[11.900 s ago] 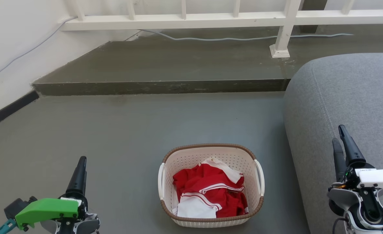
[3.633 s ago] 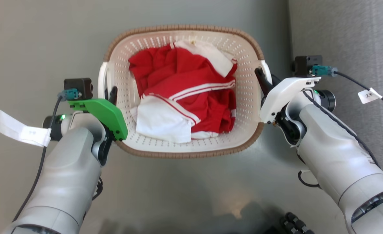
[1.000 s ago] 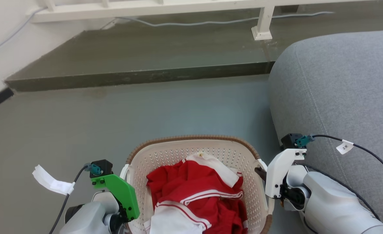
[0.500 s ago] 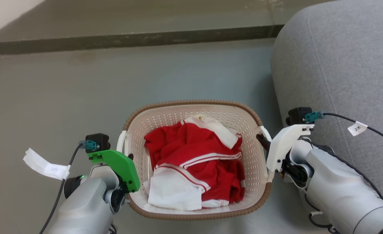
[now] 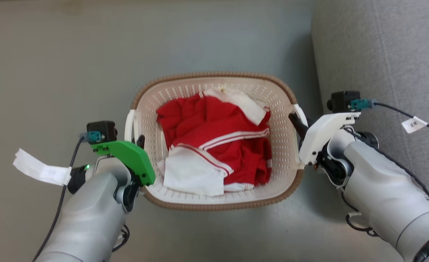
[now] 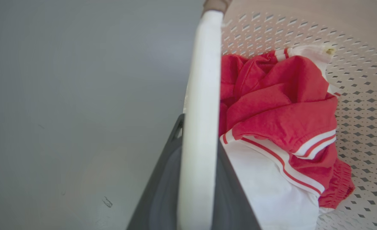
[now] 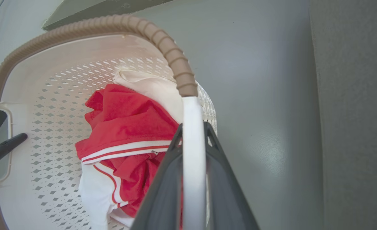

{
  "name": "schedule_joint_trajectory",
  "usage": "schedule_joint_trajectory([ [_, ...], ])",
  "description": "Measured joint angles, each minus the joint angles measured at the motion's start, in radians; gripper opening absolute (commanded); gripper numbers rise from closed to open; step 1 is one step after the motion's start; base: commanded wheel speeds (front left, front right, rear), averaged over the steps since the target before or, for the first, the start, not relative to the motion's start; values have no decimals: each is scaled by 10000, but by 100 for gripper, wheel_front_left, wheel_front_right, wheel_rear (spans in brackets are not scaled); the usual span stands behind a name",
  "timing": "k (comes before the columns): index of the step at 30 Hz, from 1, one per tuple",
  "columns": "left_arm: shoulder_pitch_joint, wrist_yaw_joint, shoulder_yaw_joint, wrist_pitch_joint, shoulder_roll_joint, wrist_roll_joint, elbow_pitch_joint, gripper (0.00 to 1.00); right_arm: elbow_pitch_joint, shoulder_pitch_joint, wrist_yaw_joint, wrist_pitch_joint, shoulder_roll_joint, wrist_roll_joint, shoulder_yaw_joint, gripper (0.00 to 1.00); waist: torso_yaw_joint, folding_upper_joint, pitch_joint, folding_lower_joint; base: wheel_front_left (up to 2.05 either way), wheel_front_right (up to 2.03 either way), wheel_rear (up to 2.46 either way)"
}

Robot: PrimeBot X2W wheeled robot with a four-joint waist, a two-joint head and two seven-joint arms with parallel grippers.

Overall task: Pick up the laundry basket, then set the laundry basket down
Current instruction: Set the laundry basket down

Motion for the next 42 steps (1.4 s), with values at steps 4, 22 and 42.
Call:
schedule_joint_trajectory([
  [4,-322,50,10,-238,-2,77,13,0,-31,-262,0,-293,-56,-2,-10,0,-24,0,579,0,0,0,0],
  [22,-1406,209,54,-871,-6,263,299,0,-136,-1166,0,-1112,-77,-42,249,0,-129,0,2896,1,0,0,0],
  [42,-2152,359,171,-1177,-10,339,587,0,-178,-1839,0,-1578,-71,84,560,0,-184,0,4515,0,0,0,0],
])
